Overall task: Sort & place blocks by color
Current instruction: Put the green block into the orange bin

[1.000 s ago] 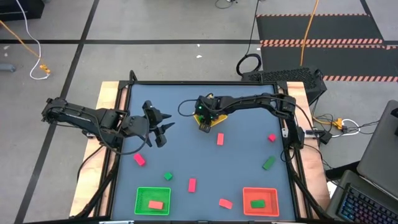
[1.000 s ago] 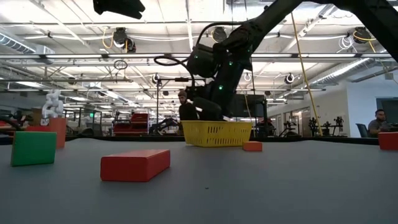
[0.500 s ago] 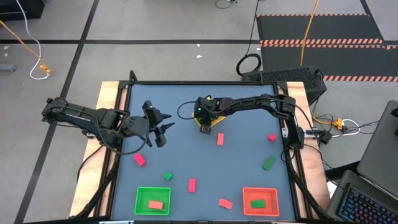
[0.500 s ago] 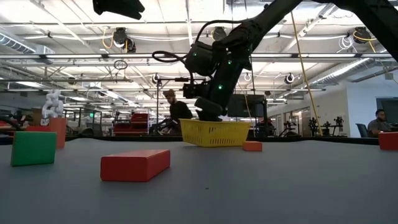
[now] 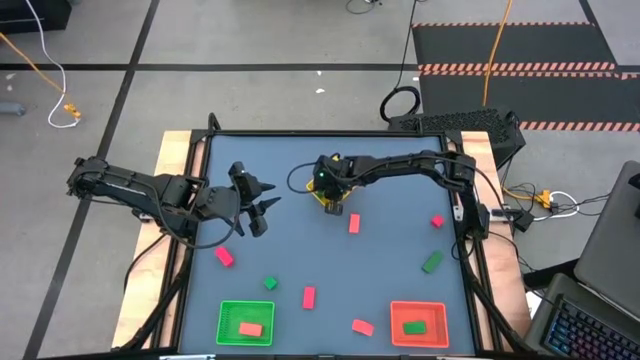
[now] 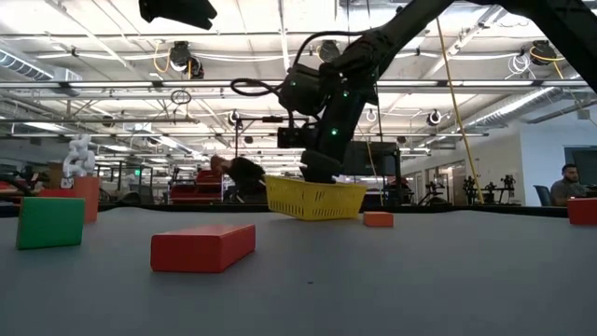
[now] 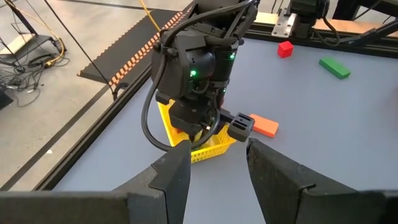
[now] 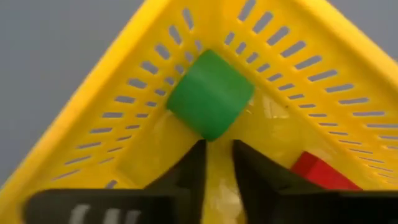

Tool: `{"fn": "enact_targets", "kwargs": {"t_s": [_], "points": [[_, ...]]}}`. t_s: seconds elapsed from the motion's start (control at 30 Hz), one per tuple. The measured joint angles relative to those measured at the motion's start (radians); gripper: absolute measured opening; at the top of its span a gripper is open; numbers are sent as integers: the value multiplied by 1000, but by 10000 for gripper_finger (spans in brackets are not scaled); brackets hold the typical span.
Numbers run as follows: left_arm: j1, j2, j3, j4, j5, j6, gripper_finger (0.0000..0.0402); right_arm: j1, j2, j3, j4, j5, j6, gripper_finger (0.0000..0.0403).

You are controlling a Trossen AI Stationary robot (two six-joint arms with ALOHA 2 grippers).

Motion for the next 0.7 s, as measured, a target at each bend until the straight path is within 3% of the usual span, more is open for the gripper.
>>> {"fn": "enact_targets", "kwargs": {"t_s": [0.2,0.33,0.47,0.7], "points": [[0,0,0,-20,0,-5,159,0,-9,0,8,5,-30,215],[0,0,0,-21,0,-13,159,3,-27,-1,8,0,-30,272],[0,0,0,-21,0,-14,159,6,-41,-1,32,-22,-30,295],[0,0,0,-21,0,-21,159,10,-35,-2,38,-116,13,291]]}}
